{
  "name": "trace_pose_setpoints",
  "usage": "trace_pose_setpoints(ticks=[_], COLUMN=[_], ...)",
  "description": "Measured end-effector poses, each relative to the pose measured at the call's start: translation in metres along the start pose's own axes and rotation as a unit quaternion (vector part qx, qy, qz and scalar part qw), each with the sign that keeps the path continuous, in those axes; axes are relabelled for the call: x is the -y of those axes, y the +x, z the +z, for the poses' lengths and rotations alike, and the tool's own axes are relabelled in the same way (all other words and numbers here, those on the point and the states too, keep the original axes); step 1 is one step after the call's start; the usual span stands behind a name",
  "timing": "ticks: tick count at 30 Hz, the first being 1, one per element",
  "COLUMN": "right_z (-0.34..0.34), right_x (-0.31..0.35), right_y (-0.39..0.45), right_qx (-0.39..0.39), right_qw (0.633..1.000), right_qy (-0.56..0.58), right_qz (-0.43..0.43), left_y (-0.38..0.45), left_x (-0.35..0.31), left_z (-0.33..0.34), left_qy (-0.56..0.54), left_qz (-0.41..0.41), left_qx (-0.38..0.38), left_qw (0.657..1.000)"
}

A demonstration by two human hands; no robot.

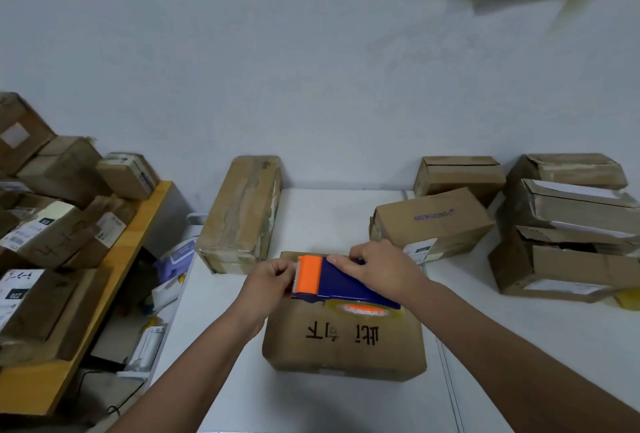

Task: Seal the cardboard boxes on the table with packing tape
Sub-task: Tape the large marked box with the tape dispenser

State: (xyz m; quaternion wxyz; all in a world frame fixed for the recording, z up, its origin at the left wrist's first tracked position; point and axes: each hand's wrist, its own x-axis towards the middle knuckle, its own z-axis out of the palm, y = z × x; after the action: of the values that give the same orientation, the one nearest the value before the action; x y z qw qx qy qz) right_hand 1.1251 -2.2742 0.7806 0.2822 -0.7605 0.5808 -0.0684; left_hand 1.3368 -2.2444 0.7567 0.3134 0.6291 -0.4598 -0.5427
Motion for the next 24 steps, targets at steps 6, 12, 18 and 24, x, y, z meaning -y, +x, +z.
trace_pose_setpoints(ticks=[6, 12, 18, 24], right_z=[-0.013, -0.020, -0.017, -0.008], right_x=[0.000, -0.007, -0.016, -0.006], right_y=[-0.002, -0.009, -0.010, -0.009], right_qx=[0.019, 0.039, 0.054, 0.018], right_qw=[0.999, 0.997, 0.992, 0.990], right_qy=[-0.032, -0.064, -0.109, -0.138], right_qz=[0.012, 0.015, 0.016, 0.037], left_y=[0.011, 0.012, 0.008, 0.005], left_x=[0.011, 0.018, 0.033, 0.042], left_z=[-0.006, -0.029, -0.064, -0.069], left_qy=[-0.041, -0.085, -0.081, -0.111], left_qz=[0.000, 0.001, -0.028, -0.053], left_qx=[-0.044, -0.072, -0.084, -0.071], left_qw=[0.998, 0.994, 0.993, 0.990])
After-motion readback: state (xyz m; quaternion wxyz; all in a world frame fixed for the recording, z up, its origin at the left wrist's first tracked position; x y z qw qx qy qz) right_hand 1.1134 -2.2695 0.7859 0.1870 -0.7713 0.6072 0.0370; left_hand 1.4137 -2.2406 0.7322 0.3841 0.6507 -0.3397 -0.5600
